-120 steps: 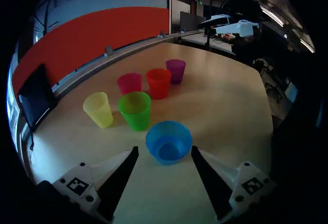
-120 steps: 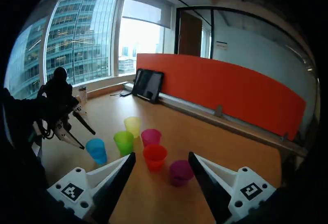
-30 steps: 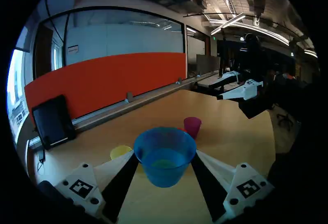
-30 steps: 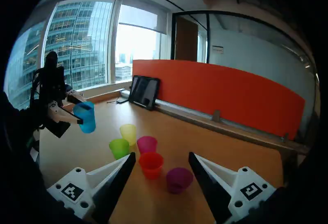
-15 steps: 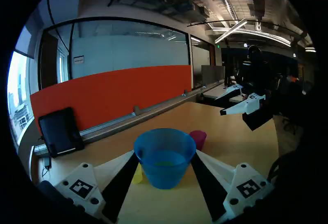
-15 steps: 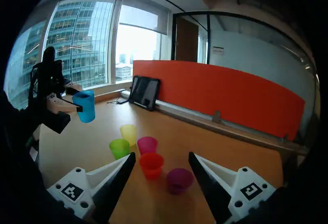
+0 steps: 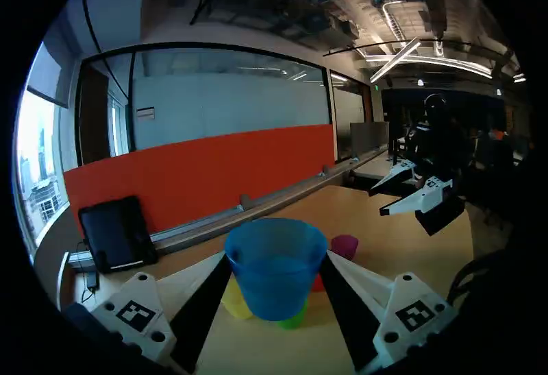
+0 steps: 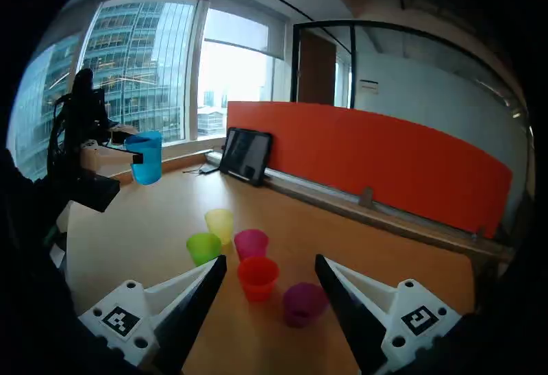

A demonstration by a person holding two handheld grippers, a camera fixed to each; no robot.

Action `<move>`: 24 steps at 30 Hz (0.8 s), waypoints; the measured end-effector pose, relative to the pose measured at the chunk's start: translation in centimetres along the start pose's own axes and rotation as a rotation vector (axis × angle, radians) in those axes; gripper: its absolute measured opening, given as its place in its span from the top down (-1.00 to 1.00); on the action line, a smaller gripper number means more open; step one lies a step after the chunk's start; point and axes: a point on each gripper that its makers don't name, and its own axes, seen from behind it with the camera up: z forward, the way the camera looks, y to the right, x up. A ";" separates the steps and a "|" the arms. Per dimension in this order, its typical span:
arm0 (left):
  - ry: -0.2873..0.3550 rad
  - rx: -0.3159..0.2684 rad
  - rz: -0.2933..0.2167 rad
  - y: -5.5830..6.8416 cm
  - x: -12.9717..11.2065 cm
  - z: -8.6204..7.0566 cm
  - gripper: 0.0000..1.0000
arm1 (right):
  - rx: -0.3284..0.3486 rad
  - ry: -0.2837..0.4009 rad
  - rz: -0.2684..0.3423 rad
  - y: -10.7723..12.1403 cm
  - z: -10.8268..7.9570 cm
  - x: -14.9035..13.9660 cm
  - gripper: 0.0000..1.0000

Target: Pour water

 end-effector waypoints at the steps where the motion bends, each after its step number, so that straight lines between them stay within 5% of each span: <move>1: 0.005 0.003 0.003 -0.1 0.2 0.0 -0.70 | 0.002 0.000 -0.002 -0.1 0.1 0.0 -1.00; 12: 0.063 0.034 0.005 -0.7 2.6 -0.5 -0.70 | 0.038 0.001 -0.022 -1.3 1.6 -0.8 -1.00; 24: 0.097 0.086 -0.031 -2.8 4.2 -0.7 -0.71 | 0.092 -0.009 -0.047 -2.6 4.2 -2.8 -1.00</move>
